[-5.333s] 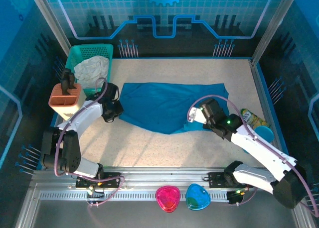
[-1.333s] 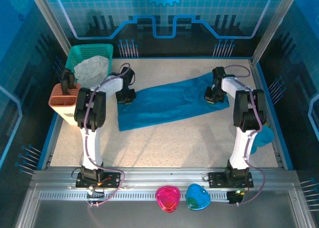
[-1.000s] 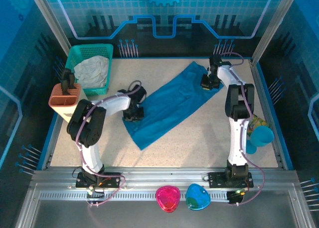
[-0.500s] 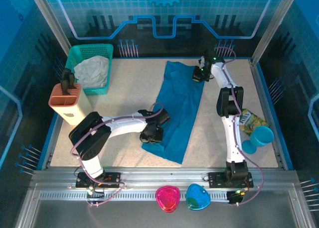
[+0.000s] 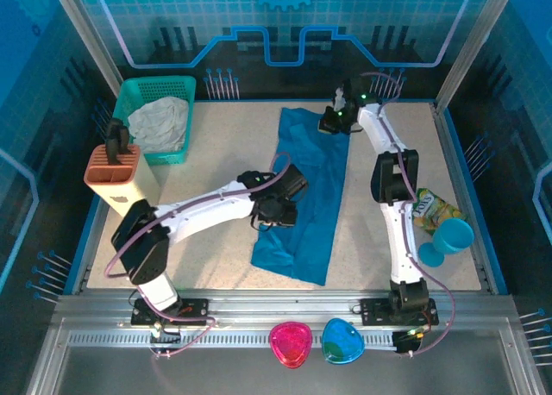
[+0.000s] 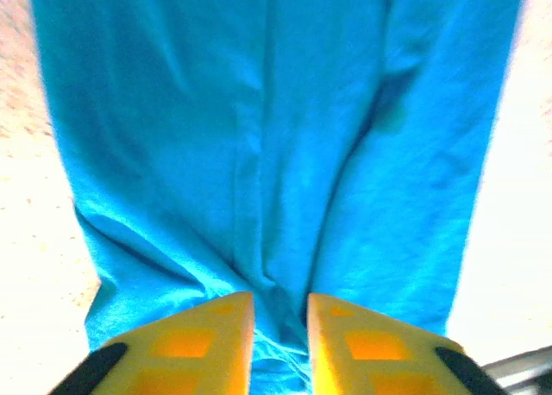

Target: Fold and stack the t-shirts

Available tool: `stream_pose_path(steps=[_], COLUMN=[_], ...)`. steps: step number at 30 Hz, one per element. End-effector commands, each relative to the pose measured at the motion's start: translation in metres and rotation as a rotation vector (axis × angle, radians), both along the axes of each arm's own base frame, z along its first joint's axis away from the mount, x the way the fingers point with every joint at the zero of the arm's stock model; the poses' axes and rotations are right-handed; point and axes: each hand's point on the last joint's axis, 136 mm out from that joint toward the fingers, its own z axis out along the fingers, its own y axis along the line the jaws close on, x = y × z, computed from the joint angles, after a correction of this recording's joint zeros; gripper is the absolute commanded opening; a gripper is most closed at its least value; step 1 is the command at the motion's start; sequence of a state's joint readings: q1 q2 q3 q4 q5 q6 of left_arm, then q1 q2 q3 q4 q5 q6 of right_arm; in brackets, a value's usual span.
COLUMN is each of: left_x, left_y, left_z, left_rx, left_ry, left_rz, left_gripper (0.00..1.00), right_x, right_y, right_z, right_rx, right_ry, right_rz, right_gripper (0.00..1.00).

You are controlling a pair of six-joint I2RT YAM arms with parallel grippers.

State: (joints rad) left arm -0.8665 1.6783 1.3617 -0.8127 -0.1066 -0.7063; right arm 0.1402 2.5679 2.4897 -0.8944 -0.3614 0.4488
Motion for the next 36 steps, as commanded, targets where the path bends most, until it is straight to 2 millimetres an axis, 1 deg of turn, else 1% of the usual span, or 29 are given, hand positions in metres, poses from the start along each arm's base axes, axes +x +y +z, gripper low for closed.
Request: stream_pose_path(steps=[1, 2, 4, 5, 7, 9, 11, 13, 17, 22, 28, 30, 31, 32, 36], left_x=[0.011, 0.016, 0.027, 0.033, 0.044, 0.053, 0.058, 0.058, 0.05, 0.04, 0.023, 0.018, 0.016, 0.014, 0.007], left_y=[0.031, 0.036, 0.045, 0.049, 0.056, 0.06, 0.058, 0.053, 0.042, 0.048, 0.053, 0.052, 0.051, 0.051, 0.044], left_z=[0.019, 0.018, 0.013, 0.01, -0.001, -0.011, -0.024, -0.039, -0.065, -0.095, -0.127, -0.134, -0.137, -0.138, -0.145], left_rx=[0.079, 0.08, 0.075, 0.07, 0.058, 0.043, 0.035, 0.028, -0.014, 0.022, 0.049, 0.053, 0.056, 0.058, 0.059], left_ry=[-0.053, -0.052, -0.049, -0.047, -0.034, -0.017, 0.004, 0.035, 0.098, 0.139, 0.205, 0.22, 0.227, 0.232, 0.249], left_rz=[0.018, 0.032, 0.063, 0.079, 0.105, 0.122, 0.125, 0.116, 0.108, 0.13, 0.156, 0.157, 0.159, 0.161, 0.171], left_gripper=[0.3, 0.31, 0.31, 0.31, 0.31, 0.31, 0.31, 0.3, 0.28, 0.27, 0.26, 0.26, 0.26, 0.26, 0.26], right_x=[-0.029, -0.041, -0.069, -0.08, -0.105, -0.124, -0.137, -0.145, -0.143, -0.13, -0.112, -0.104, -0.099, -0.097, -0.082], right_y=[-0.018, -0.023, -0.033, -0.035, -0.036, -0.036, -0.037, -0.042, -0.038, -0.029, -0.026, -0.023, -0.022, -0.021, -0.014], right_z=[0.084, 0.096, 0.094, 0.093, 0.085, 0.074, 0.06, 0.042, 0.008, -0.034, -0.083, -0.093, -0.092, -0.105, -0.114], right_rx=[-0.077, -0.109, -0.174, -0.188, -0.193, -0.184, -0.176, -0.192, -0.196, -0.212, -0.24, -0.238, -0.238, -0.244, -0.24], right_ry=[-0.096, -0.102, -0.068, -0.066, -0.056, -0.045, -0.024, 0.012, 0.085, 0.15, 0.232, 0.248, 0.243, 0.265, 0.278], right_rz=[-0.01, -0.021, -0.044, -0.05, -0.069, -0.095, -0.117, -0.138, -0.132, -0.121, -0.12, -0.105, -0.103, -0.094, -0.059], right_gripper=[0.0, 0.0, 0.0, 0.0, 0.0, 0.0, 0.0, 0.0, 0.0, 0.0, 0.0, 0.0, 0.0, 0.0, 0.0])
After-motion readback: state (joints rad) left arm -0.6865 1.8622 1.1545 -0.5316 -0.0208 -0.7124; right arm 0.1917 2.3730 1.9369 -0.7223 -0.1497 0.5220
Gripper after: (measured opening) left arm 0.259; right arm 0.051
